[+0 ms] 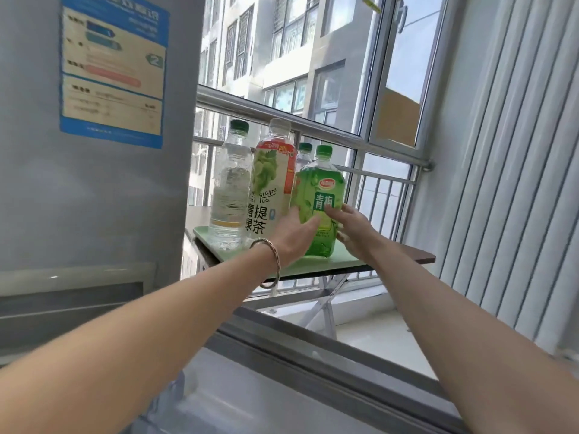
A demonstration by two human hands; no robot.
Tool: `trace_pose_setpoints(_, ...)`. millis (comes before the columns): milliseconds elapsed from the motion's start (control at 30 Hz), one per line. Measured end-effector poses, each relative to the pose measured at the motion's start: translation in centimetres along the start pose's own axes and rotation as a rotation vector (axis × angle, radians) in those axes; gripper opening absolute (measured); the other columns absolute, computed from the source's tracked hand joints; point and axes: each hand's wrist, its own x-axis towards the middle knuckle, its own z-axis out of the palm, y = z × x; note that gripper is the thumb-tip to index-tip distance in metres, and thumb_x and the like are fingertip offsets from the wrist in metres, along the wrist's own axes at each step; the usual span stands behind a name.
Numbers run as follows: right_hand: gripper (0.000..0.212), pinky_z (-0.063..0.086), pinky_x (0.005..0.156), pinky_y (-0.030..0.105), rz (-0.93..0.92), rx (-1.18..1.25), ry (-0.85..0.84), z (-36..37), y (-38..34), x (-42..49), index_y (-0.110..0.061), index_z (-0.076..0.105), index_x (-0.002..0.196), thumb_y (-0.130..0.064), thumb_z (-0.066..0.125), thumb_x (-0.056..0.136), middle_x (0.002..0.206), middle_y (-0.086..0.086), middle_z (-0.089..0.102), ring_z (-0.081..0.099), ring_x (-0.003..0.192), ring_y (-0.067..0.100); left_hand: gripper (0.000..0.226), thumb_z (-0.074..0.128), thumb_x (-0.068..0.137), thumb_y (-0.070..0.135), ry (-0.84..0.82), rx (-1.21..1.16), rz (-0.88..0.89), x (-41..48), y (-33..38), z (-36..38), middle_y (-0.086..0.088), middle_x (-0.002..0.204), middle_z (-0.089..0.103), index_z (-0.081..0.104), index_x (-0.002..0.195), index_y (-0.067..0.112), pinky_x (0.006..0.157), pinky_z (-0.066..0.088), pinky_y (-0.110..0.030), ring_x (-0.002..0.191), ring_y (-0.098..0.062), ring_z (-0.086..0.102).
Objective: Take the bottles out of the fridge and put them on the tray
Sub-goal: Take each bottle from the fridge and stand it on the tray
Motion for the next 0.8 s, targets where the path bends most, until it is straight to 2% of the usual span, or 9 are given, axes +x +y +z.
trace_pose_setpoints(133,0.043,0.051,0.077,0.032,-0.011,0.069,0.046,0.4,0.5,1.4,-0.010,0.046,0.134,-0.018,0.061,0.095,0.114,0.009,0.069,0.066,0.103,0.023,0.059,0.040,0.096,0.045,0.011,0.122,-0.039,1.8,-0.7,1.3,-0.007,0.149,0.035,0.028,0.148,0.022,0.114,0.029,-0.039,0.134,-0.027,0.040)
trace_pose_setpoints(233,0.051,0.043,0.096,0.035,0.026,-0.001,0.068,1.3,0.9,1.9,-0.006,0.040,0.139,-0.027,0.057,0.096,0.126,0.010,0.063,0.057,0.119,0.026,0.057,0.042,0.093,0.045,0.011,0.144,-0.091,2.9,-0.8,1.4,-0.009,0.140,0.042,0.033,0.144,0.021,0.113,0.036,-0.043,0.126,-0.029,0.046)
trace_pose_setpoints(300,0.060,0.032,0.107,0.042,0.040,-0.076,0.084,1.8,1.1,1.9,-0.008,0.036,0.146,-0.034,0.056,0.096,0.142,0.011,0.054,0.047,0.132,0.029,0.048,0.042,0.095,0.040,0.002,0.189,-0.098,3.0,-0.5,1.1,-0.011,0.131,0.050,0.041,0.138,0.017,0.103,0.045,-0.040,0.114,-0.028,0.054)
trace_pose_setpoints(433,0.070,0.038,0.104,0.041,-0.007,-0.301,0.280,3.4,0.5,0.3,-0.011,0.025,0.151,-0.030,0.061,0.094,0.150,0.013,0.042,0.044,0.134,0.032,0.035,0.043,0.098,0.028,-0.001,0.217,-0.053,2.0,-0.3,-0.3,-0.009,0.115,0.064,0.052,0.125,0.010,0.081,0.052,-0.036,0.090,-0.021,0.061)
trace_pose_setpoints(500,0.058,0.049,0.094,0.040,-0.109,-0.487,0.457,4.5,0.2,-1.2,-0.009,0.038,0.140,-0.025,0.064,0.091,0.137,0.015,0.053,0.056,0.118,0.030,0.030,0.045,0.097,0.024,0.035,0.248,-0.005,1.0,-0.2,-1.4,-0.005,0.097,0.065,0.055,0.120,0.008,0.064,0.050,-0.030,0.073,-0.017,0.057)
trace_pose_setpoints(567,0.035,0.057,0.077,0.037,-0.255,-0.558,0.476,6.3,-0.2,-3.2,-0.009,0.049,0.122,-0.016,0.062,0.090,0.109,0.009,0.064,0.064,0.093,0.023,0.027,0.046,0.097,0.020,0.064,0.296,0.029,-0.6,-0.3,-3.1,-0.001,0.087,0.060,0.054,0.120,0.009,0.053,0.041,-0.022,0.061,-0.010,0.048)
trace_pose_setpoints(667,0.017,0.058,0.070,0.035,-0.399,-0.614,0.367,9.9,-0.9,-6.3,-0.004,0.057,0.106,-0.006,0.059,0.089,0.086,0.003,0.061,0.063,0.077,0.018,0.030,0.046,0.096,0.020,0.084,0.449,0.081,-3.7,-0.6,-6.2,-0.006,0.109,0.064,0.052,0.124,0.009,0.070,0.054,-0.027,0.077,-0.015,0.059)
trace_pose_setpoints(733,0.013,0.058,0.073,0.038,-0.486,-0.653,0.307,12.7,-1.2,-8.4,-0.003,0.060,0.101,-0.005,0.059,0.088,0.084,0.004,0.062,0.063,0.075,0.019,0.034,0.048,0.094,0.022,0.107,0.568,0.107,-6.0,-1.1,-8.3,-0.006,0.122,0.060,0.050,0.126,0.012,0.090,0.054,-0.036,0.103,-0.020,0.061)
trace_pose_setpoints(800,0.014,0.057,0.073,0.036,-0.516,-0.683,0.231,15.9,-1.2,-10.5,-0.005,0.063,0.100,-0.005,0.060,0.087,0.082,0.004,0.063,0.062,0.074,0.019,0.039,0.049,0.092,0.025,0.144,0.678,0.105,-8.8,-2.1,-10.6,-0.006,0.130,0.056,0.048,0.130,0.013,0.097,0.050,-0.041,0.117,-0.023,0.056)
